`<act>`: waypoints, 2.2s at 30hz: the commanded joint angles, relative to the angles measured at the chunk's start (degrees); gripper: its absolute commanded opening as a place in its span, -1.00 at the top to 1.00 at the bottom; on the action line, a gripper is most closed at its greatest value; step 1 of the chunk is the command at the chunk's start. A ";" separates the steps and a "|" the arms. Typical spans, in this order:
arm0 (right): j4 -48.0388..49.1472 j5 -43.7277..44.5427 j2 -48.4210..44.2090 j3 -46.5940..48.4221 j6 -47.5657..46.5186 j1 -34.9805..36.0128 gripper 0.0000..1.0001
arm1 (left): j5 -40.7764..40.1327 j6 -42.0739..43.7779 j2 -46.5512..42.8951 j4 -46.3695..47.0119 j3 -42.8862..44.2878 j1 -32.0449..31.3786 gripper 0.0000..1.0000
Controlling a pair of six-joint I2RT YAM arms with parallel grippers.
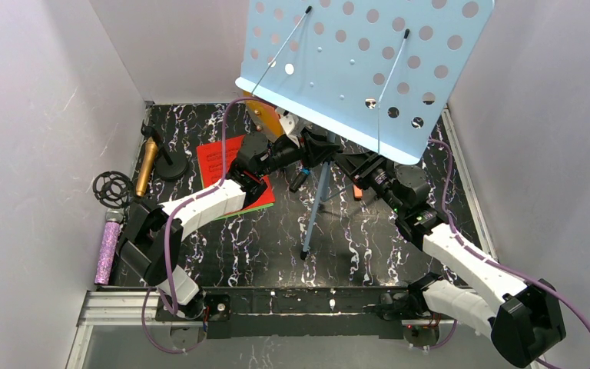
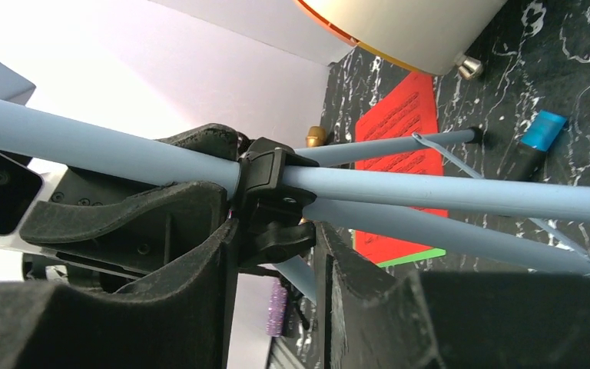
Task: Pack up the instrument practice props
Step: Unscrew the knob on the music stand.
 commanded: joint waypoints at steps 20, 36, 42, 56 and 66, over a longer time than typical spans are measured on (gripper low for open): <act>-0.27 -19.04 -0.51 2.23 -83.03 0.22 0.97 | 0.27 -0.47 1.86 -14.47 -1.29 -0.35 1.00; 2.62 -12.47 -2.60 -4.13 -111.91 3.68 0.97 | 0.23 -0.86 2.40 -15.70 -0.57 -0.37 1.00; 1.01 -0.92 -1.32 -3.90 -128.47 8.54 0.97 | 0.04 -0.79 2.05 -16.10 -0.55 -0.37 1.00; -9.14 6.44 -2.17 -3.08 -168.62 10.73 0.97 | -0.05 -0.92 2.75 -16.75 -0.08 -0.37 1.00; -4.90 3.46 -5.60 -1.61 -149.30 11.10 0.15 | -0.55 -0.11 2.83 -17.75 0.24 -0.41 1.00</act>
